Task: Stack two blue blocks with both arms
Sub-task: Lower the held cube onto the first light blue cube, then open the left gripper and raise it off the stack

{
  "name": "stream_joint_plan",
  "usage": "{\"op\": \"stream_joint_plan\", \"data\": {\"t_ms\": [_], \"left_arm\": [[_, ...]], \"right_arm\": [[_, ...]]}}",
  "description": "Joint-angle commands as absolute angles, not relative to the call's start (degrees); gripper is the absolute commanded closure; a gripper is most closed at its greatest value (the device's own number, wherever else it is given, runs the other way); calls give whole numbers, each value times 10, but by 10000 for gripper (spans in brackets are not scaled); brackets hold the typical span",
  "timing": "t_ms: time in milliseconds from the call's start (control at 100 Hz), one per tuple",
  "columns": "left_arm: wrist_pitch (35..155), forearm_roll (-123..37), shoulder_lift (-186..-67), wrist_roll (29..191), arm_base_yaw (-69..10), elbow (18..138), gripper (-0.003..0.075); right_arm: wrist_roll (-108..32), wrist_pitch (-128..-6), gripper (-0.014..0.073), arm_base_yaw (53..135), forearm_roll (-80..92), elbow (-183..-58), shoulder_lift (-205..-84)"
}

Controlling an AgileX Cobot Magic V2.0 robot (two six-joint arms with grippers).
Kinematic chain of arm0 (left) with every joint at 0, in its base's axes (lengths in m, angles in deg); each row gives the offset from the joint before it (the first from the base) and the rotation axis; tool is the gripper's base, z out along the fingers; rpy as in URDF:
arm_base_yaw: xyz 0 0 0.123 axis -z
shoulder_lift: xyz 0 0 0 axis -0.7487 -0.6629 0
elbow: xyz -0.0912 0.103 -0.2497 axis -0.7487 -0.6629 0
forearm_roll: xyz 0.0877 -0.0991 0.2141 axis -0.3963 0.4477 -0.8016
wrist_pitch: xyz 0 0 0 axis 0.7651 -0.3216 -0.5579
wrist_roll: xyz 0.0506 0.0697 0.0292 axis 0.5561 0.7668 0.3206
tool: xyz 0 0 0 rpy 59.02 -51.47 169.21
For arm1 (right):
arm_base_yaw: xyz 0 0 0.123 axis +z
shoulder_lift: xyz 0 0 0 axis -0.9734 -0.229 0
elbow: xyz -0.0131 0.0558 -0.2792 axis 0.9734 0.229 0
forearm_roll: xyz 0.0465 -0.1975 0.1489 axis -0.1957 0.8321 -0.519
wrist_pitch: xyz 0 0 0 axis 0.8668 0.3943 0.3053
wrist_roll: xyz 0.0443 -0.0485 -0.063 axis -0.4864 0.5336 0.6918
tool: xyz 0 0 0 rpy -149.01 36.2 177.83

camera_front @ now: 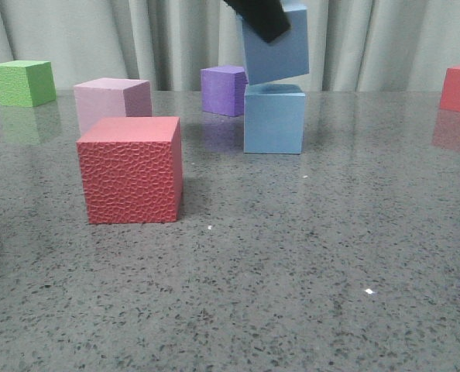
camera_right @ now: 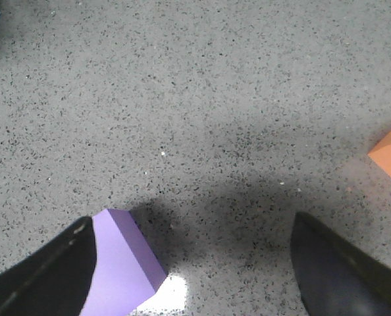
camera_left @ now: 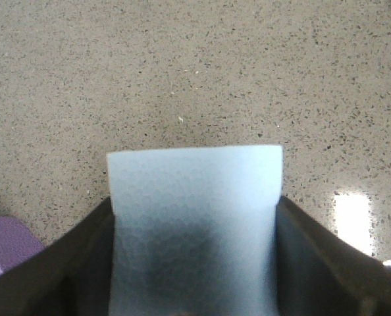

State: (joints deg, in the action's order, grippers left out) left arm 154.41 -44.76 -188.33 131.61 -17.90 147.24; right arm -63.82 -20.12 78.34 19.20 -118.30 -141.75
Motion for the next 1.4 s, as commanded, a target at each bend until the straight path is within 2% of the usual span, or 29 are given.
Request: {"op": "stream_joint_plan", "data": {"t_ms": [0,290,490,660,870,1150,1390], "left_arm": [[1556,-420,-1842,1317,-175,1485,466],[1556,-423,-1842,1322,-175,1458,460],[1556,-423,-1842,1322,-175,1457,363],[1556,-423,-1842,1322,-175,1457,344],[1556,-423,-1842,1322,-175,1457,216],[1556,-423,-1842,1322,-175,1457,189],[1556,-423,-1842,1322,-175,1457,95]], "right_arm": [[-632,-230,-6,779,194,-1196,-1411],[-632,-232,-6,779,194,-1196,-1411],[-632,-232,-6,779,194,-1196,-1411],[-632,-232,-6,779,194,-1196,-1411],[-632,-232,-6,779,194,-1196,-1411],[-632,-232,-6,779,194,-1196,-1411],[-632,-232,-6,779,194,-1196,-1411]]}}
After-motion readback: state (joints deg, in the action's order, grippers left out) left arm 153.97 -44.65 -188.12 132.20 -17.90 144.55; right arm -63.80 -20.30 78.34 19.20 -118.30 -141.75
